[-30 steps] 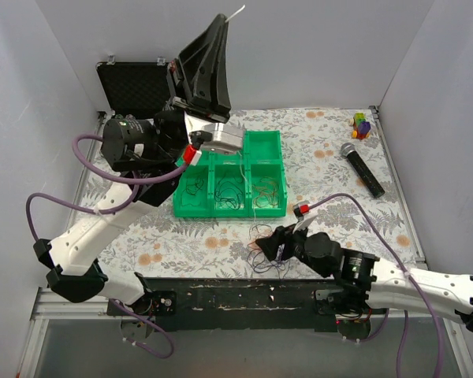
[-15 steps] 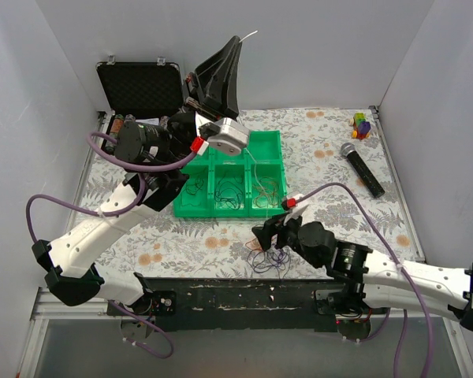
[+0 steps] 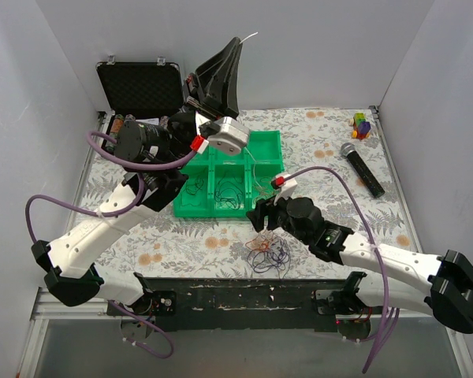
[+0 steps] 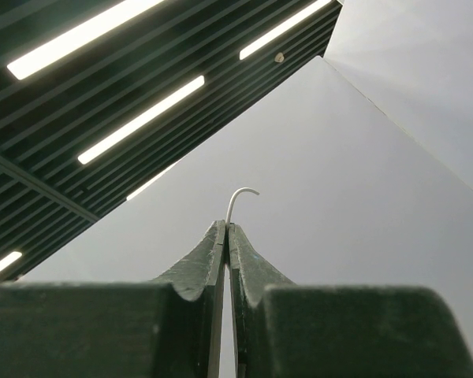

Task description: Untangle the cables

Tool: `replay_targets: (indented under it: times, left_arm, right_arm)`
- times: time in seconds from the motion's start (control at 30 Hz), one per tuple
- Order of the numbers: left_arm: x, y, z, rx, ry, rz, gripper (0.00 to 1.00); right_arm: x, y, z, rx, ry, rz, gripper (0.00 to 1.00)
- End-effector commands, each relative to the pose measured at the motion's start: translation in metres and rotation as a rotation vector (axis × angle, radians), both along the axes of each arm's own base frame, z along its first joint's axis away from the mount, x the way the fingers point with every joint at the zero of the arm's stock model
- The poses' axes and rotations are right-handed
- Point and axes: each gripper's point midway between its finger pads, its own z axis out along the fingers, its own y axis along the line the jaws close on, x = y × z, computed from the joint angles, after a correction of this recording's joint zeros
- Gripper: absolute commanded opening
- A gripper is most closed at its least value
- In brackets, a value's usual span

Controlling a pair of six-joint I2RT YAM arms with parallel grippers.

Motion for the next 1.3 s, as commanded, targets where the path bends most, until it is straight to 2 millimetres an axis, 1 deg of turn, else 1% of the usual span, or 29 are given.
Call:
replay_targets:
  times: [0.0, 0.1, 0.17, 0.23, 0.27, 0.33, 0.37, 0.47, 0.5, 0.53, 0.57, 0.63, 0.7, 0.77, 0.87, 0.93, 1.03, 1.17, 1.27]
  left_arm:
    - [-0.012, 0.025, 0.019, -0.051, -0.010, 0.013, 0.00]
    - [-0.012, 0.025, 0.017, -0.041, -0.002, 0.012, 0.00]
    - [-0.012, 0.024, 0.014, -0.035, 0.014, 0.002, 0.00]
    - [-0.011, 0.020, 0.005, -0.013, 0.063, -0.030, 0.01]
    - [-0.009, 0.014, -0.004, 0.017, 0.117, -0.063, 0.02]
    - [-0.008, 0.006, -0.030, 0.062, 0.240, -0.133, 0.02]
    - [-0.009, 0.002, -0.045, 0.079, 0.308, -0.173, 0.02]
    - [-0.014, -0.009, -0.111, 0.154, 0.494, -0.271, 0.01]
    - [-0.017, -0.011, -0.136, 0.174, 0.565, -0.302, 0.01]
    - [-0.021, -0.014, -0.162, 0.227, 0.635, -0.324, 0.00]
    - [-0.025, -0.017, -0.184, 0.268, 0.690, -0.342, 0.00]
    - [-0.035, -0.020, -0.225, 0.334, 0.812, -0.390, 0.00]
    - [-0.048, -0.025, -0.253, 0.407, 0.885, -0.448, 0.01]
    - [-0.057, -0.031, -0.272, 0.463, 0.940, -0.499, 0.02]
    - [-0.063, -0.038, -0.295, 0.533, 0.980, -0.530, 0.02]
    - [-0.065, -0.040, -0.307, 0.573, 0.980, -0.538, 0.03]
    - [-0.069, -0.042, -0.323, 0.639, 1.001, -0.549, 0.02]
    - [-0.085, -0.043, -0.344, 0.755, 1.057, -0.603, 0.00]
    - [-0.082, -0.044, -0.353, 0.766, 1.080, -0.591, 0.00]
  right_arm:
    - [-0.001, 0.027, 0.026, 0.114, -0.001, 0.073, 0.72]
    - [-0.001, 0.023, 0.019, 0.124, 0.023, 0.048, 0.41]
    - [-0.001, 0.020, 0.019, 0.123, 0.022, 0.033, 0.21]
    - [0.000, 0.017, 0.026, 0.125, 0.002, 0.026, 0.07]
    - [0.000, 0.015, 0.031, 0.120, -0.012, 0.024, 0.02]
    - [0.001, 0.011, 0.043, 0.113, -0.035, 0.019, 0.01]
    - [0.001, 0.008, 0.050, 0.112, -0.050, 0.017, 0.01]
    - [0.000, -0.002, 0.075, 0.137, -0.097, 0.005, 0.01]
    - [0.000, -0.003, 0.079, 0.142, -0.104, 0.009, 0.01]
    - [-0.003, -0.005, 0.086, 0.157, -0.115, 0.015, 0.01]
    - [-0.005, -0.005, 0.091, 0.168, -0.121, 0.023, 0.01]
    - [-0.008, -0.006, 0.098, 0.179, -0.126, 0.038, 0.01]
    - [-0.010, -0.006, 0.102, 0.188, -0.131, 0.047, 0.01]
    - [-0.012, -0.006, 0.106, 0.204, -0.135, 0.055, 0.01]
    - [-0.015, -0.003, 0.111, 0.215, -0.140, 0.080, 0.01]
    - [-0.018, -0.002, 0.114, 0.216, -0.146, 0.100, 0.01]
    - [-0.022, -0.002, 0.116, 0.205, -0.152, 0.120, 0.01]
    - [-0.024, -0.004, 0.120, 0.193, -0.164, 0.136, 0.01]
    - [-0.025, -0.003, 0.121, 0.186, -0.169, 0.145, 0.01]
